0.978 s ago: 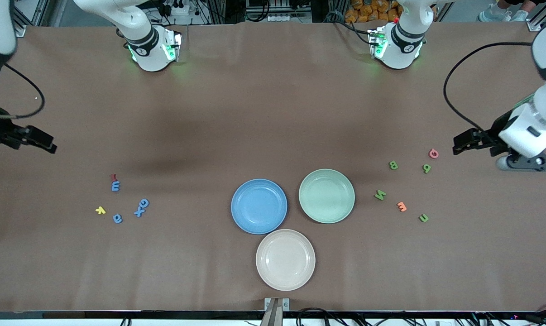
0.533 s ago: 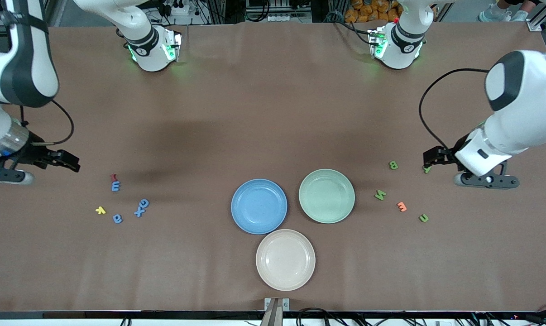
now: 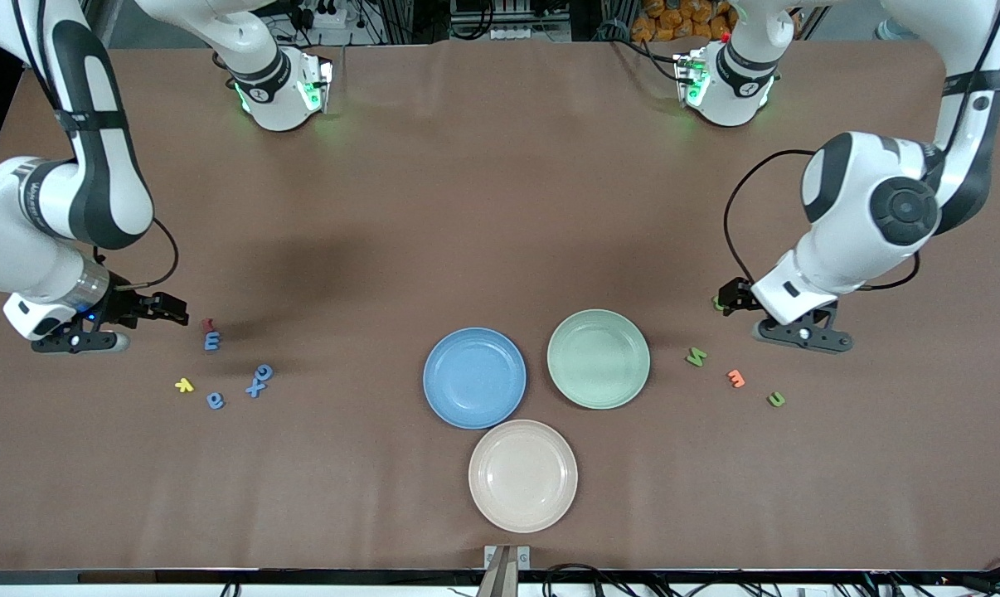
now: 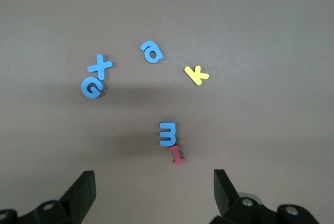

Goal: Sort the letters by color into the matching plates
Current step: 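Lower the left gripper to the green Z while the right gripper lowers to blue m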

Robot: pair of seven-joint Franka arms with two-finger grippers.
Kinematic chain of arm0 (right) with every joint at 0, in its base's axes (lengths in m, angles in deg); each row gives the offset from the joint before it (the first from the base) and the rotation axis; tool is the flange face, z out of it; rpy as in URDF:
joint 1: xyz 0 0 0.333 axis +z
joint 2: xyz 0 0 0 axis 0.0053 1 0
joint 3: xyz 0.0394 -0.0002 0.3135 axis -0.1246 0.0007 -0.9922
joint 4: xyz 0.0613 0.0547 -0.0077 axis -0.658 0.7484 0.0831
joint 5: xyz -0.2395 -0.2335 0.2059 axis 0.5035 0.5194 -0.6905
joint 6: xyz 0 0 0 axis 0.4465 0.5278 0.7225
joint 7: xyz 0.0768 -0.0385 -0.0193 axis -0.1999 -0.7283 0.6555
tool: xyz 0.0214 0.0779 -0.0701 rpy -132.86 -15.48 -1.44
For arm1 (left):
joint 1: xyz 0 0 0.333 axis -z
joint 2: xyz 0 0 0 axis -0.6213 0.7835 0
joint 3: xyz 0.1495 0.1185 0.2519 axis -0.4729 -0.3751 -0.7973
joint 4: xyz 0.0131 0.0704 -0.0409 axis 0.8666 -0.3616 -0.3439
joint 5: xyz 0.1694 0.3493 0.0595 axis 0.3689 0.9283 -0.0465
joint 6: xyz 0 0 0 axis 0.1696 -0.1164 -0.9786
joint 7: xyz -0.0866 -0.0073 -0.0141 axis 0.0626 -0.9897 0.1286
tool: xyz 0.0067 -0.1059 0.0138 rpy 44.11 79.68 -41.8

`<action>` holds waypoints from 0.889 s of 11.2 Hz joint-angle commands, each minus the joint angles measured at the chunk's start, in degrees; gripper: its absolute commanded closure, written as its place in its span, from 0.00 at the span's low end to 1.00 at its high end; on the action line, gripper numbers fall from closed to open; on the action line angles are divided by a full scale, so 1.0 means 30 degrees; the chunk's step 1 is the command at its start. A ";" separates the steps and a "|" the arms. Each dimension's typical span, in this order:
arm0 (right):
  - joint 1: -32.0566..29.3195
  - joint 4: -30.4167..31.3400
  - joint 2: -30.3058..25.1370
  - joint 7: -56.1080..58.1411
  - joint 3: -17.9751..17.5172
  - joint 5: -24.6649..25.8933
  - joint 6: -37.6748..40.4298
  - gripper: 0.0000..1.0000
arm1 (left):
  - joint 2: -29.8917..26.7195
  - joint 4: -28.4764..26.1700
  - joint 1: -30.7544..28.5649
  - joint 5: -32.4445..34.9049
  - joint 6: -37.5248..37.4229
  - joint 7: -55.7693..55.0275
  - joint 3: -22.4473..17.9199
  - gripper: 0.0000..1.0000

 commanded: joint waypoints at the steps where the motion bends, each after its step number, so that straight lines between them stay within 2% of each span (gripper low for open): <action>1: -0.0543 0.1137 0.0194 0.2350 -0.0246 -0.0370 -0.1359 0.00 | 0.0996 -0.0129 0.0084 0.0718 0.1185 0.2401 0.0092 0.00; 3: -0.0924 0.1197 0.0748 0.2850 -0.0682 -0.0371 -0.1592 0.00 | 0.1612 -0.0449 0.0201 0.0718 0.2296 0.2910 0.0092 0.00; 7: -0.2592 0.1373 0.2331 0.2708 -0.3053 -0.0371 -0.4138 0.00 | 0.2784 -0.0715 0.0728 0.0747 0.3707 0.3640 0.0121 0.00; 10: -0.3033 0.1402 0.3005 0.2677 -0.3612 -0.0341 -0.5105 0.00 | 0.3545 -0.0715 0.1022 0.1823 0.4264 0.4432 0.0092 0.00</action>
